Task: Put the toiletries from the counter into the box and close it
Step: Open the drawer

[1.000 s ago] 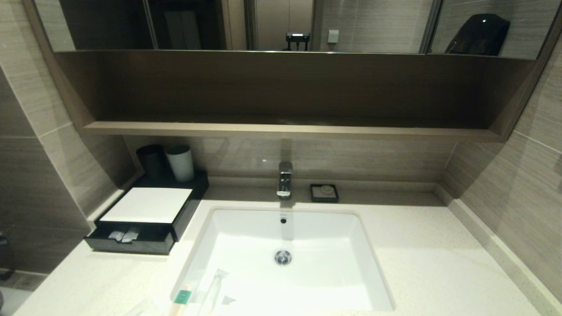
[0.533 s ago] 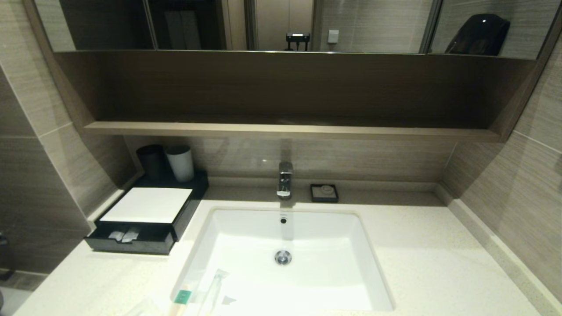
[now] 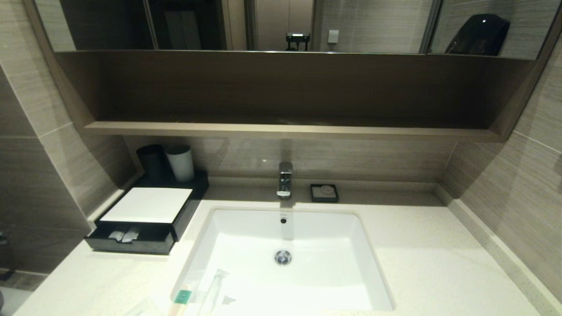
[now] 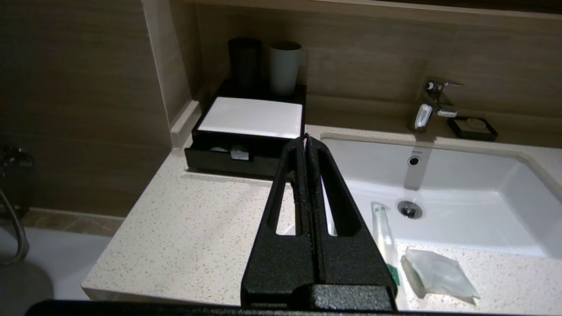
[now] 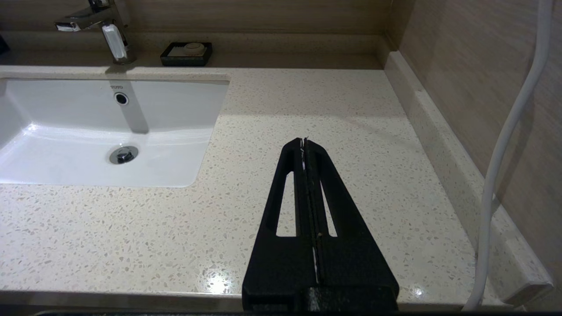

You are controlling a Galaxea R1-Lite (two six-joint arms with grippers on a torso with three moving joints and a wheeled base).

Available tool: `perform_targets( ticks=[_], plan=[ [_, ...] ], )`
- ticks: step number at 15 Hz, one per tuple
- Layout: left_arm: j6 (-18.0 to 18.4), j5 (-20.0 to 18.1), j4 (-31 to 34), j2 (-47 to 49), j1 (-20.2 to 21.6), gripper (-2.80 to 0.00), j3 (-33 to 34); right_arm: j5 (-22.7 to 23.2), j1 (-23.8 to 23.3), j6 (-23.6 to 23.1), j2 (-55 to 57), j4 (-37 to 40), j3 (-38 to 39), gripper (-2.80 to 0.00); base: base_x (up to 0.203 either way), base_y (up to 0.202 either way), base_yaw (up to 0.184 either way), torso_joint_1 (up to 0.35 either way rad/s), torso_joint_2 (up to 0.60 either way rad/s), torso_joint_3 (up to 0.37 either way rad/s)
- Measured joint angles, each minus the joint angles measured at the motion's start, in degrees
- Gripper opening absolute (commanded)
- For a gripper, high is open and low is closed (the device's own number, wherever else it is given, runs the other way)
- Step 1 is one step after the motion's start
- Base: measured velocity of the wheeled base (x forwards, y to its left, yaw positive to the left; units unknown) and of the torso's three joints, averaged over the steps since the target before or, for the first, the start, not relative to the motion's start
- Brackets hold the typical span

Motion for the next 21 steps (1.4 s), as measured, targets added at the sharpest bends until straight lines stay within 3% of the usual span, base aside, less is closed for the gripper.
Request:
perform_targets(
  ticks=[5, 15, 18, 21],
  plan=[
    [-3.1, 1.9, -0.1, 21.7, 0.1, -2.8, -7.1, 0.0, 0.0, 0.0, 0.0, 0.0, 0.0, -2.8, 0.0, 0.0, 0.0, 0.0, 0.0, 0.0],
    [0.1, 1.7, 7.5, 62.3, 0.0, -2.8, -19.1, 0.0, 0.0, 0.0, 0.0, 0.0, 0.0, -2.8, 0.0, 0.0, 0.0, 0.0, 0.0, 0.0],
    [0.2, -0.7, 7.7, 69.7, -0.8, -2.8, -19.5, 0.0, 0.0, 0.0, 0.0, 0.0, 0.0, -2.8, 0.0, 0.0, 0.0, 0.0, 0.0, 0.0],
    [0.2, -6.5, 7.6, 73.9, -1.4, -2.8, -18.7, 0.0, 0.0, 0.0, 0.0, 0.0, 0.0, -2.8, 0.0, 0.0, 0.0, 0.0, 0.0, 0.0]
  ],
)
